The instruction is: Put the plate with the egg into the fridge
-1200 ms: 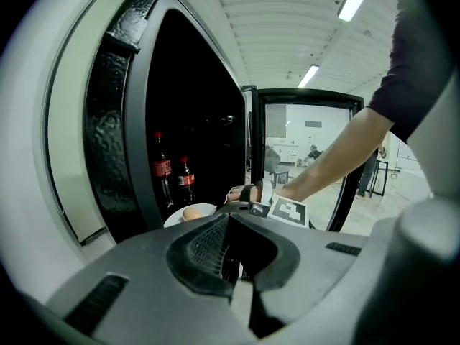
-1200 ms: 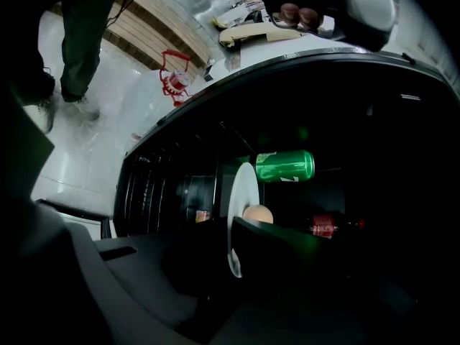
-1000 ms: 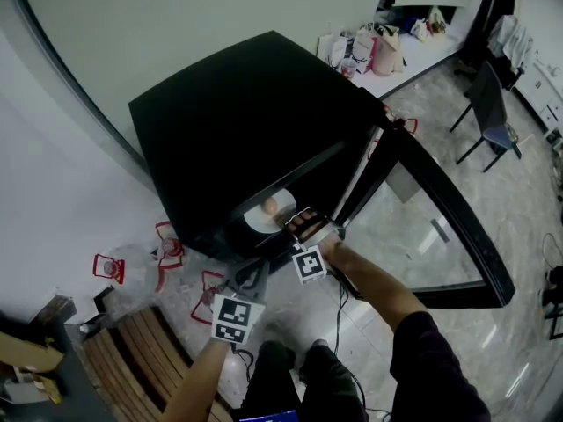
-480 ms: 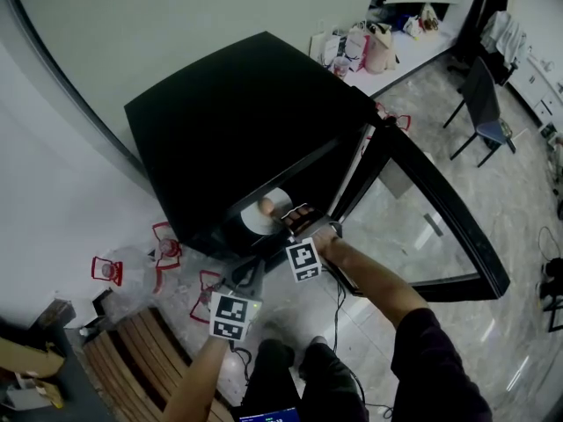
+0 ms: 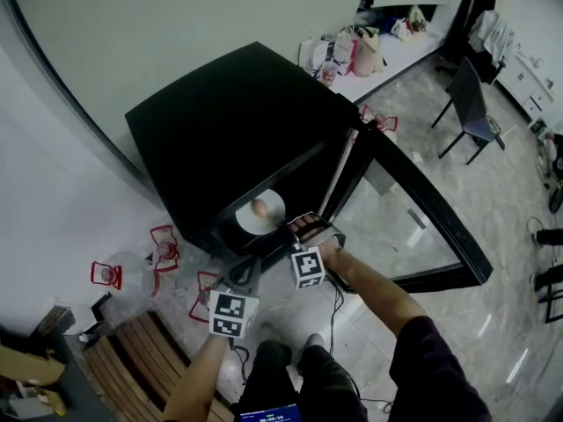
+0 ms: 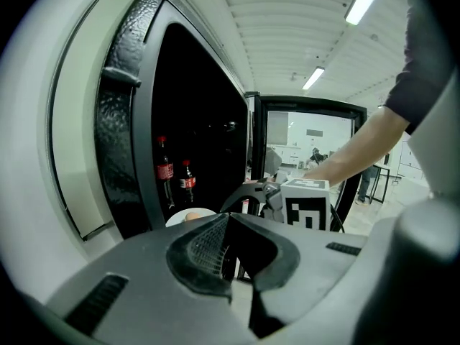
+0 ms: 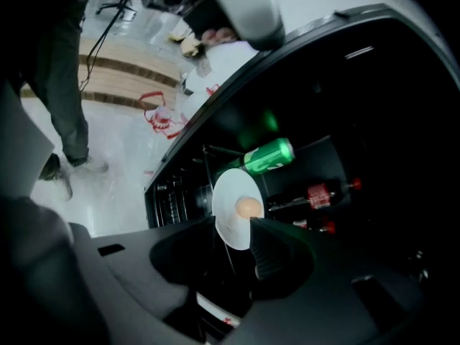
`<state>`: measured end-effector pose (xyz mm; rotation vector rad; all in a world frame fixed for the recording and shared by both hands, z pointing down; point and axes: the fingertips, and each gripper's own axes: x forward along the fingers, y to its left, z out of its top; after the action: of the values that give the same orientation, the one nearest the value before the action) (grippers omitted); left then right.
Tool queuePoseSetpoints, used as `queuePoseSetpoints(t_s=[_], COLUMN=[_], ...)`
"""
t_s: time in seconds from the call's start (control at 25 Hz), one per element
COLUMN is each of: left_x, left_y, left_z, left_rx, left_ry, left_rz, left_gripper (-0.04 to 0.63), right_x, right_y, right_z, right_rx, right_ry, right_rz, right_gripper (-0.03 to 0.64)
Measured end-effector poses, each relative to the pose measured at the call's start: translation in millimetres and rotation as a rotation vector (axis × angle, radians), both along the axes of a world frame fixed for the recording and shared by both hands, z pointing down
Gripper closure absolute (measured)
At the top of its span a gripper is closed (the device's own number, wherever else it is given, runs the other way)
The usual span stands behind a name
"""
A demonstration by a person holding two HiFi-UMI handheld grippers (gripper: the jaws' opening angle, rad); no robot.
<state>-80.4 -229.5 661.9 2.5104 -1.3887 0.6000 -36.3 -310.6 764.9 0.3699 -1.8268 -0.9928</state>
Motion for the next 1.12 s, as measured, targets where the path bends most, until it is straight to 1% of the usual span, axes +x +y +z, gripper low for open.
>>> queuePoseSetpoints(t_s=[0.08, 0.16, 0.28, 0.48, 0.56, 0.68, 0.8, 0.92, 1.04, 1.12], left_x=[5, 14, 33, 79, 102, 146, 195, 244, 291, 314], left_y=[2, 5, 10, 27, 41, 64, 85, 107, 127, 139], left_z=[-9, -22, -45, -86, -101, -118, -128, -136, -147, -152], left_rx=[0.003, 0.016, 0.044, 0.084, 0.101, 0.127, 0.137, 0.145, 0.151, 0.157], left_ry=[0.007, 0.008, 0.015, 0.057, 0.085, 0.114, 0.137, 0.149, 0.156, 0.156], left_rz=[0.003, 0.016, 0.052, 0.153, 0.203, 0.292, 0.379, 0.454, 0.503, 0.514], left_gripper=[0.586, 0.586, 0.586, 0.586, 0.586, 0.586, 0.586, 0.586, 0.586, 0.586], right_x=[6, 13, 32, 75, 101, 151, 208, 271, 349, 396], right_y=[14, 31, 59, 105, 125, 158, 191, 224, 248, 257], right_z=[-20, -47, -91, -166, -189, -211, -228, -239, -248, -249], right_rx=[-0.015, -0.042, -0.050, -0.026, -0.025, -0.014, 0.006, -0.005, -0.001, -0.017], right_ry=[-0.074, -0.169, -0.336, -0.580, -0.664, -0.774, -0.863, -0.976, -1.058, -1.112], right_rz=[0.045, 0.102, 0.200, 0.376, 0.452, 0.569, 0.662, 0.758, 0.864, 0.911], right_gripper=[0.462, 0.470, 0.531, 0.600, 0.607, 0.608, 0.608, 0.609, 0.609, 0.609])
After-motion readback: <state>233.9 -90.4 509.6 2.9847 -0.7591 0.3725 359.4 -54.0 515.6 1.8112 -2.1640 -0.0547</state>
